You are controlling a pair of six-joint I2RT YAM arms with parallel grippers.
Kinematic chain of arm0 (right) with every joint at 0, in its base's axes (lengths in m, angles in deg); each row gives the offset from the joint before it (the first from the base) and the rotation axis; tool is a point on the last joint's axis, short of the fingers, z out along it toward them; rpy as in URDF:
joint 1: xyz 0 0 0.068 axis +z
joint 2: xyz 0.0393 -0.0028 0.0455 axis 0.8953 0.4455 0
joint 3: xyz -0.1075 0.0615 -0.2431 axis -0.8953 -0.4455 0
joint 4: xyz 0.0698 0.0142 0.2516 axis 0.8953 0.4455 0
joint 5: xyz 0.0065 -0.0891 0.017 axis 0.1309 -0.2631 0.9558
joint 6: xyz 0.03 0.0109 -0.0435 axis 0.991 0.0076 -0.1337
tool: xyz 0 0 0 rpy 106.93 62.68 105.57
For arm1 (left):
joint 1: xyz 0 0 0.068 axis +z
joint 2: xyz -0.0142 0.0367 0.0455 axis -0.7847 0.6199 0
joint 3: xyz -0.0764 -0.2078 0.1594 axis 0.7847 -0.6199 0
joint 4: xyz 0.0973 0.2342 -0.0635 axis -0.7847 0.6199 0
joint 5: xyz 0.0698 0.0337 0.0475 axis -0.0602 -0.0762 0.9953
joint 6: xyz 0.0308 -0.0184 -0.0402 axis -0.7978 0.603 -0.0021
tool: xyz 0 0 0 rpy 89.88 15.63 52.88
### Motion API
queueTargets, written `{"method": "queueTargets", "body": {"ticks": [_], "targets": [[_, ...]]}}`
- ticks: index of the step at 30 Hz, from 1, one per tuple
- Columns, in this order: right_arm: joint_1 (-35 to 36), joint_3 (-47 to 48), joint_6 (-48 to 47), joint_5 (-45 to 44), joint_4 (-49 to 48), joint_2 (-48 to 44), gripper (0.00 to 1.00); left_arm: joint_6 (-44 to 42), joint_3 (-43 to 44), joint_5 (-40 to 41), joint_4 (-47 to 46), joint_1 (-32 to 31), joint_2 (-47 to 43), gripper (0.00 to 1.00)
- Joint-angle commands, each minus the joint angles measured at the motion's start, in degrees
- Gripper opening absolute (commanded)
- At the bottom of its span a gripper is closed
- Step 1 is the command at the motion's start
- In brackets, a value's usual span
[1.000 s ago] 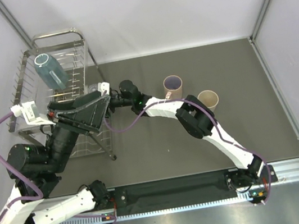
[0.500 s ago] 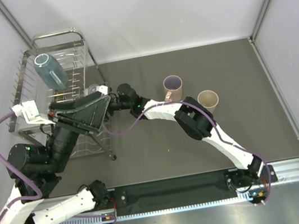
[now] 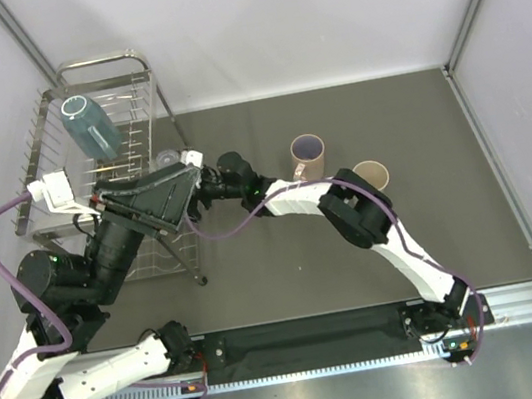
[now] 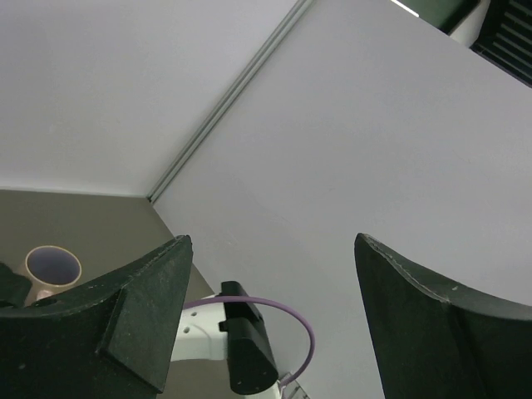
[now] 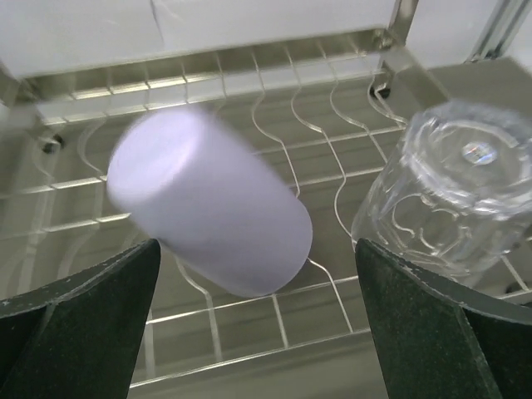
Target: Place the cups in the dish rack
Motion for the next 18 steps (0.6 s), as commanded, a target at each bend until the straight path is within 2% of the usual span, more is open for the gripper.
{"method": "queueTargets", "body": {"ticks": [1,6,9,10,13,16,18], "targets": [[0.51,-4.66,4.98,-1.25,-9.70,-13.06,1.00,0.99,1.13,1.02,-3.59,-0.11,0.93,0.83],[-0.54,-8.10,7.10,-1.25,-7.43,-19.49,1.00,-0.76,5.07,2.69,-1.66,-0.11,3.47,0.83],[-1.51,-13.72,7.81,-4.50,-6.90,-24.94,1.00,-1.12,7.37,3.22,0.54,-0.11,5.32,0.83],[-1.69,-14.26,6.86,-4.76,-2.90,-26.43,1.00,-1.12,7.37,3.74,0.37,-0.11,5.42,0.83],[-1.69,-14.18,5.70,-3.38,2.14,-26.80,1.00,-1.56,6.41,3.75,-1.47,-0.11,5.77,0.83],[-0.99,-11.12,10.00,-1.17,4.00,-24.09,1.00,-1.12,6.67,3.31,-1.92,-0.11,6.73,0.83],[-0.02,-10.22,7.57,-1.08,3.91,-23.02,1.00,-0.15,6.76,2.25,-1.74,-0.11,7.35,0.82]]}}
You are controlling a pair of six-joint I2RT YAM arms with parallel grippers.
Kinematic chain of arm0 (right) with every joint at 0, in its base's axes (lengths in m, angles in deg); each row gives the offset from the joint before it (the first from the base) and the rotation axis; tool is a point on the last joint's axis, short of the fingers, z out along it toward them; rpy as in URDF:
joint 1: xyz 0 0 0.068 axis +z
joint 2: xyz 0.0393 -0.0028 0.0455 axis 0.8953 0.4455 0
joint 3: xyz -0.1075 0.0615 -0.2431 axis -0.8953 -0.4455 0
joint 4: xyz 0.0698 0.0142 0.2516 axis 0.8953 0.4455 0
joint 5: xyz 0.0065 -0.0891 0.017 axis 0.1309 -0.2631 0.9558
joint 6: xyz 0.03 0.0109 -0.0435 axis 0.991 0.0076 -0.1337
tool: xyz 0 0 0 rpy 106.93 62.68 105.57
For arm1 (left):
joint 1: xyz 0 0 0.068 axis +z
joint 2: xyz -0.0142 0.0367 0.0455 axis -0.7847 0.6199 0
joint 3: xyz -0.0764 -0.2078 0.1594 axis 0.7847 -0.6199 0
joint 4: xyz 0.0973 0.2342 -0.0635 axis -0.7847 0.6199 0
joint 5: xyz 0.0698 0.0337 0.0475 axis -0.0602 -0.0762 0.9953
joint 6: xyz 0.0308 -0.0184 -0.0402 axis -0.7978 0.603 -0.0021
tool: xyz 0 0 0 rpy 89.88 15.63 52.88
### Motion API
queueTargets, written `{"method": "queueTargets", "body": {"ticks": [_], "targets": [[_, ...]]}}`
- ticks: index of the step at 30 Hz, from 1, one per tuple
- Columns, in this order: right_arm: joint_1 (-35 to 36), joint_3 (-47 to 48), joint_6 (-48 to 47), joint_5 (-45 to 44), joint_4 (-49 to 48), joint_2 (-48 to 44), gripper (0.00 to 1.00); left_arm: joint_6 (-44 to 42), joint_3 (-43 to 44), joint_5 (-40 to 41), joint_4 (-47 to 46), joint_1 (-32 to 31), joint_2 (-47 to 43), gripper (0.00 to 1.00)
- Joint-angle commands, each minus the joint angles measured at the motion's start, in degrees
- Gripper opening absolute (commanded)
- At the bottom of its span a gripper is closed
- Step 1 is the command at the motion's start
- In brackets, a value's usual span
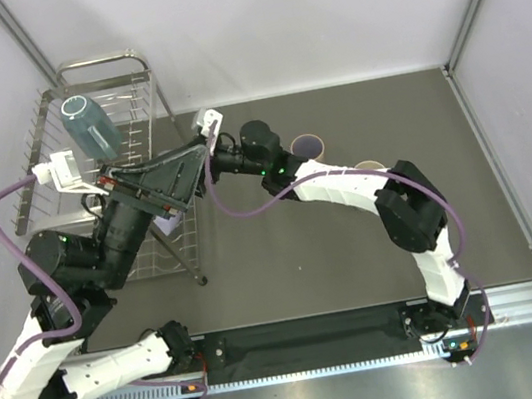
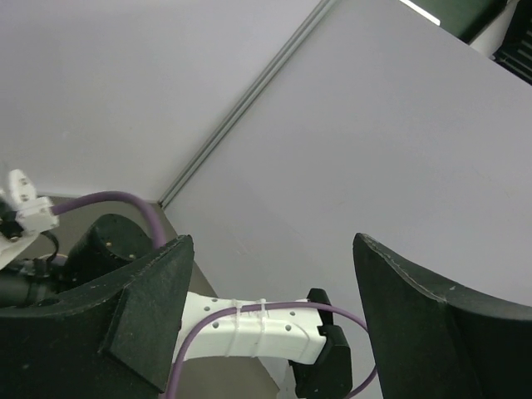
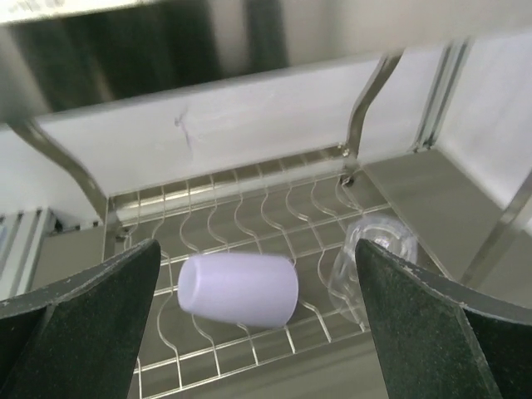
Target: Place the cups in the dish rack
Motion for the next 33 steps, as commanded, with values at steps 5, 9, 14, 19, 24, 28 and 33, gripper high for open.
{"method": "queueTargets", "body": {"ticks": [5,9,14,19,24,28,33], "targets": [[4.35,4.94,-21.92,3.12,9.23,6.31,1.00,1.23,0.75,-0.96,-0.91,-0.11,0.60,0.81],[4.43,3.26,-31.97,4.27,8.53,8.33,1.00,1.85,-1.27,-0.09,-0.73,-0.11,-1.34,0.81],[4.70,4.06,-38.91,3.92,7.48,11.67,1.00,1.06,-1.80,-0.26,-0.20,-0.11,-2.75,0.81],[6.19,8.53,-44.02,2.95,11.17,15.53,1.00,-0.26,-1.80,-0.96,0.15,-0.11,-3.19,0.82],[6.98,10.99,-45.16,1.72,10.02,18.43,1.00,-1.05,-1.98,-0.87,0.33,-0.02,-3.80,0.82],[8.03,12.93,-45.08,0.58,8.80,20.46,1.00,-0.09,-3.29,-0.79,0.41,-0.11,-5.20,0.82],[9.09,16.71,-44.82,-0.03,8.00,23.27,1.00,0.53,-4.88,0.00,0.85,-0.11,-6.61,0.82]]}}
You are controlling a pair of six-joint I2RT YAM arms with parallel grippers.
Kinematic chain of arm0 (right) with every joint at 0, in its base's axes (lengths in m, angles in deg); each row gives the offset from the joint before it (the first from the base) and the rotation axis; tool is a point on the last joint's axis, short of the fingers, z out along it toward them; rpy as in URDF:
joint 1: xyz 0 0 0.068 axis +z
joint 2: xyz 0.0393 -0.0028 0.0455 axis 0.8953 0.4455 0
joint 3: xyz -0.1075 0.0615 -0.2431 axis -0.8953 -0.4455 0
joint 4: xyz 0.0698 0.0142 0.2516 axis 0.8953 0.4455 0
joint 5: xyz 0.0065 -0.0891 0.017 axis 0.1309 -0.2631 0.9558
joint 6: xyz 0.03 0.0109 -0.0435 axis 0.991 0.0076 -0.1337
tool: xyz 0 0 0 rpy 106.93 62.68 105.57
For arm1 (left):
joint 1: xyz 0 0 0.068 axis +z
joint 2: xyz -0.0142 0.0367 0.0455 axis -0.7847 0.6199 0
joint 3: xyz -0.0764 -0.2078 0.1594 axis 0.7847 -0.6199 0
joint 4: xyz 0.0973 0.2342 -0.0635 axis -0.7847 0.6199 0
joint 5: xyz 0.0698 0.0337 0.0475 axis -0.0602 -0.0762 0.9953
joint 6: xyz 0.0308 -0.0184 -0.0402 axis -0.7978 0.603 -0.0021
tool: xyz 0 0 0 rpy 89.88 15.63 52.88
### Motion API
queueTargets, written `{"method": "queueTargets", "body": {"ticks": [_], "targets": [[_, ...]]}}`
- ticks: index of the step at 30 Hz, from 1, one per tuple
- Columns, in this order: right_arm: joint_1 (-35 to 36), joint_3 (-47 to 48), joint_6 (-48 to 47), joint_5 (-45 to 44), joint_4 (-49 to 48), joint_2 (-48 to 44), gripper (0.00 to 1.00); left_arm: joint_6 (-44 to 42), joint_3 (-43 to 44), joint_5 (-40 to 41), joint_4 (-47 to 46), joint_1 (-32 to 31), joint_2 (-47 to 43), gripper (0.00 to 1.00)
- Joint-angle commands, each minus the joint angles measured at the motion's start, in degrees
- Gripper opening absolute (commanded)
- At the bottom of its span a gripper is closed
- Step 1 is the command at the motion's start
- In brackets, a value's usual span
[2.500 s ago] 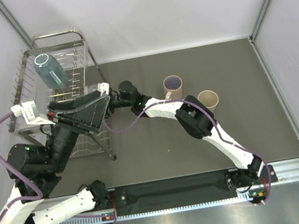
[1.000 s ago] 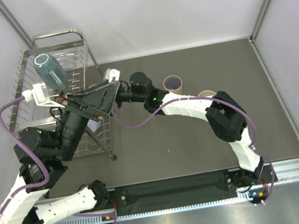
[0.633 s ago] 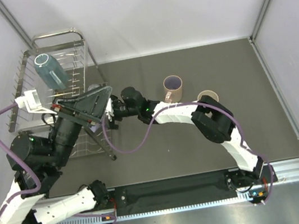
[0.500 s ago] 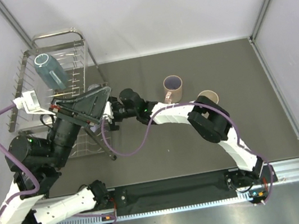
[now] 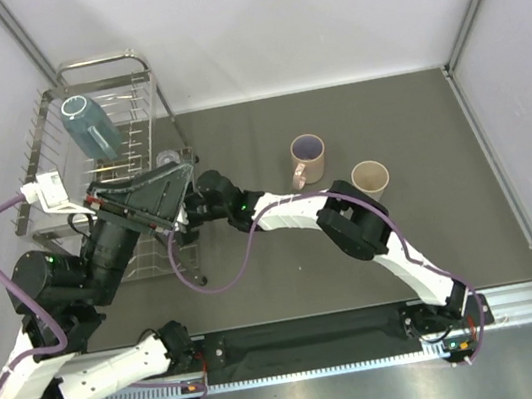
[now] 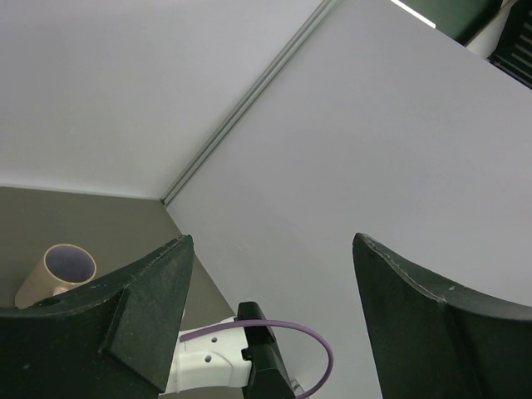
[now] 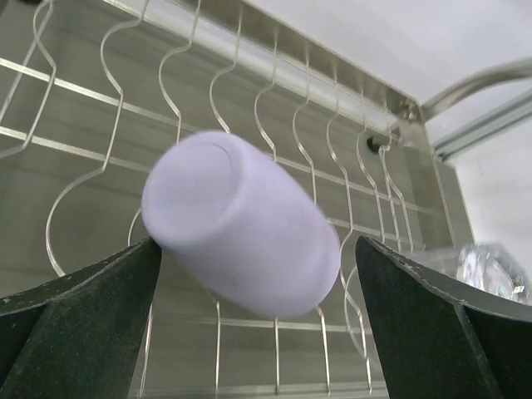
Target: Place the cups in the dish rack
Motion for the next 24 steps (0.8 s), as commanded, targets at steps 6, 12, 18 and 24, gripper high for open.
{"method": "queueTargets", "body": {"ticks": [6,12,18,24], "targets": [[1.93,5.68,-1.41,1.02,-2.42,3.10,0.98,-0.26,-0.35,0.79,-0.20,-0.11,-1.70,0.82],[1.93,7.09,-1.06,1.20,-1.19,4.07,0.89,0.00,-0.35,0.88,0.24,-0.11,-1.70,0.82],[2.28,8.93,-0.26,0.14,-1.37,5.30,0.70,-0.17,-0.44,1.06,0.51,-0.11,-1.88,0.82],[2.28,9.64,0.44,-0.65,-1.19,5.48,0.47,0.09,-0.79,0.97,0.33,-0.02,-2.14,0.82]]}}
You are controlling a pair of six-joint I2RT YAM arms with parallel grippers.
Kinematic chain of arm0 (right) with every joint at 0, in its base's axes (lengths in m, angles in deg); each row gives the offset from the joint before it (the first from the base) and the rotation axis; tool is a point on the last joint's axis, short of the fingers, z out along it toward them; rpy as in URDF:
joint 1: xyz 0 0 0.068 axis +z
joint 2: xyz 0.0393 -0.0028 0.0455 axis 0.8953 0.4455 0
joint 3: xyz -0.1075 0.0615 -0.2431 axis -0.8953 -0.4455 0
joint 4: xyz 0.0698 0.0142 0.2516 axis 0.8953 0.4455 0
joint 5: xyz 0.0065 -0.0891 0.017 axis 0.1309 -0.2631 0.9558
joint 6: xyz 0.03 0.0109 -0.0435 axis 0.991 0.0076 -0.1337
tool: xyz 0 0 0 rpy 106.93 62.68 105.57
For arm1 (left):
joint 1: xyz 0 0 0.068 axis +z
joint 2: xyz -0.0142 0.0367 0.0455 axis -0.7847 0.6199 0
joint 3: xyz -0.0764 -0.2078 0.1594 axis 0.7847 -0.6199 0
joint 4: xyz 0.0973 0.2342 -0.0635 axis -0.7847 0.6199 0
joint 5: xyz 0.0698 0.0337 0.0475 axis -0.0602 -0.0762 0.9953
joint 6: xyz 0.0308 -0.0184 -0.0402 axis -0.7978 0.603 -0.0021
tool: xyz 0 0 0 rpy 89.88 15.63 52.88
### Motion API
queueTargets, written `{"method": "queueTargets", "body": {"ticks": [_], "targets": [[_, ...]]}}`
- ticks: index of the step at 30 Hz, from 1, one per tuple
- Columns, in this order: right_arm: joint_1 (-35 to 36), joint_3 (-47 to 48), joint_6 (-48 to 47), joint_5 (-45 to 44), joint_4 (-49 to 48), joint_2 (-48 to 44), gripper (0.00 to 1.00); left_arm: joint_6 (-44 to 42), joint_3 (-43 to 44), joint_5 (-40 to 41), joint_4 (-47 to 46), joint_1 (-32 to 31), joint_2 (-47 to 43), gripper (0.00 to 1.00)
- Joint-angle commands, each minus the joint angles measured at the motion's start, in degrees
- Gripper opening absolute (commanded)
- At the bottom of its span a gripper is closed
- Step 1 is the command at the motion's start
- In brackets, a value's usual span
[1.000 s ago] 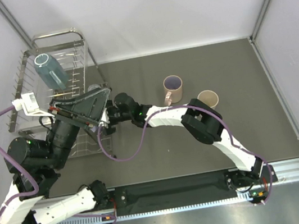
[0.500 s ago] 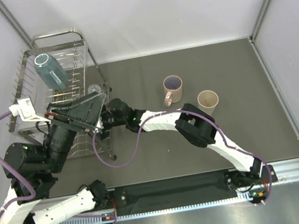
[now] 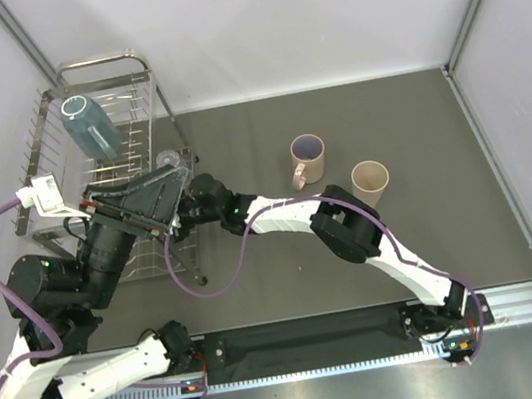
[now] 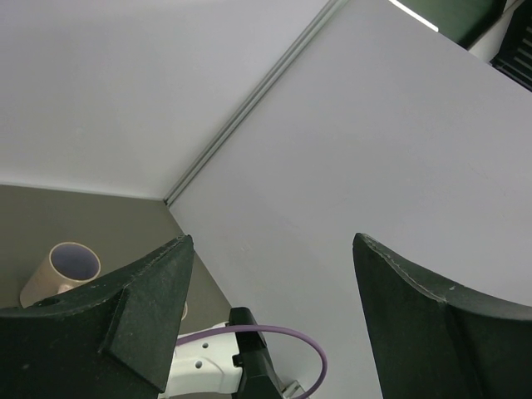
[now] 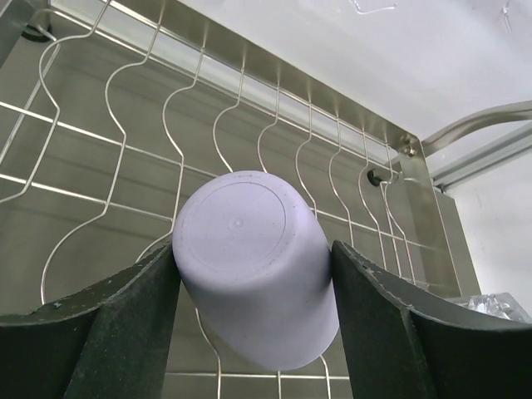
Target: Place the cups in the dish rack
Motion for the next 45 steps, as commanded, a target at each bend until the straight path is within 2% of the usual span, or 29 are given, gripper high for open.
{"method": "queueTargets", "body": {"ticks": [1,2,4,13,18,27,39,45], "targets": [[0.88,3.32,0.83,-1.00,-0.67,0.94,0.45,0.05,-0.27,0.31,-0.54,-0.11,-0.65,0.82],[0.88,3.50,1.18,-1.09,-0.67,0.93,0.38,0.14,-0.27,0.40,-0.54,-0.11,-0.48,0.82],[0.79,3.67,3.03,-1.09,-0.67,0.76,0.31,0.40,-0.53,0.40,-0.63,-0.11,-0.57,0.82],[-1.05,3.50,17.08,-1.53,-5.57,-0.30,0.20,1.19,-0.88,-0.30,-1.68,-0.02,0.31,0.82],[-2.37,1.74,24.81,-2.76,-9.72,-1.61,0.09,1.63,-1.50,-0.13,-2.12,-0.11,0.22,0.82],[-3.86,1.22,29.22,-5.04,-10.34,-3.46,0.11,1.81,-1.94,-0.12,-2.83,-0.11,0.84,0.82],[-4.75,-4.93,33.53,-7.85,-10.07,-8.03,0.13,2.24,-2.03,-0.39,-3.27,-0.11,1.54,0.82],[-5.27,-5.29,34.31,-8.56,-7.09,-9.17,0.13,2.95,-2.03,-0.65,-3.18,-0.11,1.72,0.82]]}}
